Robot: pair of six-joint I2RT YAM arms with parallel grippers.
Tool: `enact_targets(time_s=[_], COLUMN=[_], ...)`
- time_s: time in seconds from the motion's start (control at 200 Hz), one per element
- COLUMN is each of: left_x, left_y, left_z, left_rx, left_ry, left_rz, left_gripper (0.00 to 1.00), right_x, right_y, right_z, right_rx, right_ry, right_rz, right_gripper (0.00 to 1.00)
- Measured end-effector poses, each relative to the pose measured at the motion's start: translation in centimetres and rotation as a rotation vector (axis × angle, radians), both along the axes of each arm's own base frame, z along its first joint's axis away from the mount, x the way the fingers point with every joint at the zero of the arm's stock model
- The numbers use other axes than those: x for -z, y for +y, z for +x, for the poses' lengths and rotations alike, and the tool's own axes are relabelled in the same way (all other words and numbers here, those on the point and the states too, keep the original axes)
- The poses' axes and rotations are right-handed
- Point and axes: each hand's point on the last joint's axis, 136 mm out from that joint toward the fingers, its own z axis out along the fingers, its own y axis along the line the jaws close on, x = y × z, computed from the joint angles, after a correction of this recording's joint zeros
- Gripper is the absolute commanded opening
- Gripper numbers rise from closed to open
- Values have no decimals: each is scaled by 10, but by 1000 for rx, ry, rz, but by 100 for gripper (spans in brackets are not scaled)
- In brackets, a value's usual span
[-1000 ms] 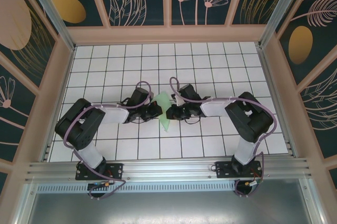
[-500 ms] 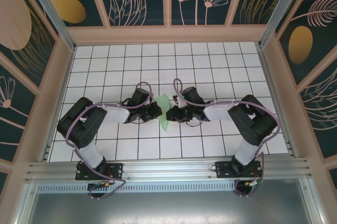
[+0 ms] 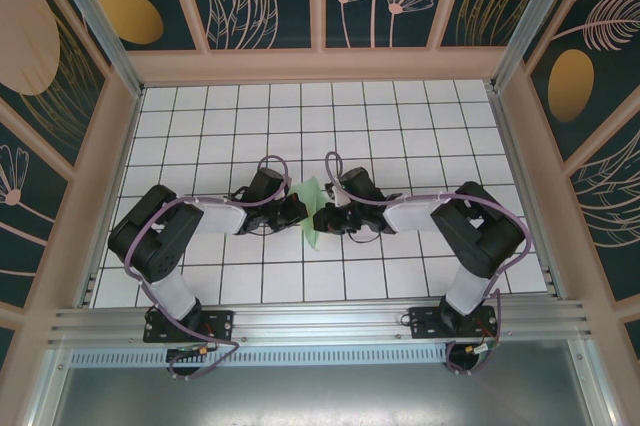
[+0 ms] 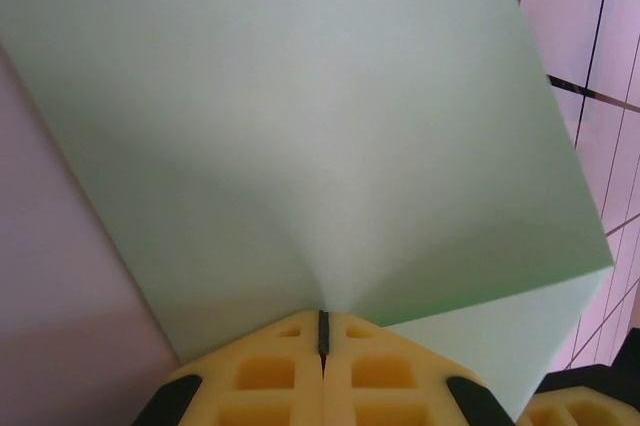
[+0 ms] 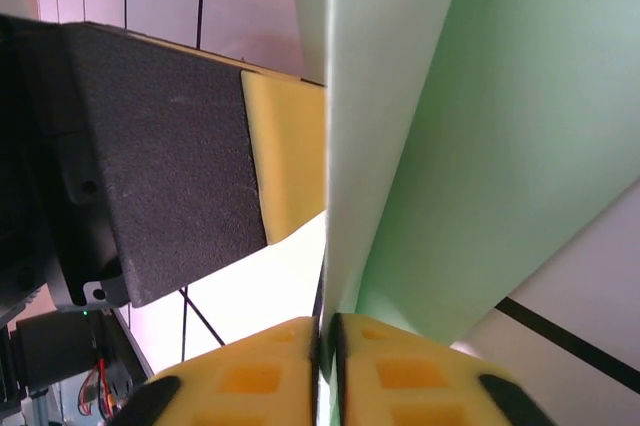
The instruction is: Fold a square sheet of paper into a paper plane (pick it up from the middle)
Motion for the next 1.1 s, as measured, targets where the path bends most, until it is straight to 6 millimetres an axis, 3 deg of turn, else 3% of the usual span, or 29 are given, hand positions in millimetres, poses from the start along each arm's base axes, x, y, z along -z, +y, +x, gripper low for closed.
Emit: enact_targets(time_s=[0.13, 0.23, 0.38, 0.55, 0.986, 1.101], left_x=[0, 0, 0, 0, -1, -12], left_y=[0, 0, 0, 0, 0, -1], left_z=[0, 1, 1, 1, 2, 4], left_rx=[-2, -4, -5, -5, -5, -7], left_ry=[-2, -5, -5, -5, -8, -31], left_rz=[2, 2, 3, 3, 1, -15], left_gripper=[5, 6, 6, 6, 9, 21], right_x=[1, 2, 3, 5, 17, 22], right_y=[0, 1, 0, 0, -4, -6], right_z=[0, 0, 1, 0, -13, -13], right_rx=[10, 17, 35, 49, 54, 56], right_ry=[5, -3, 0, 14, 36, 12], right_rz=[-6, -17, -24, -26, -66, -99], right_gripper=[1, 6, 24, 26, 9, 7])
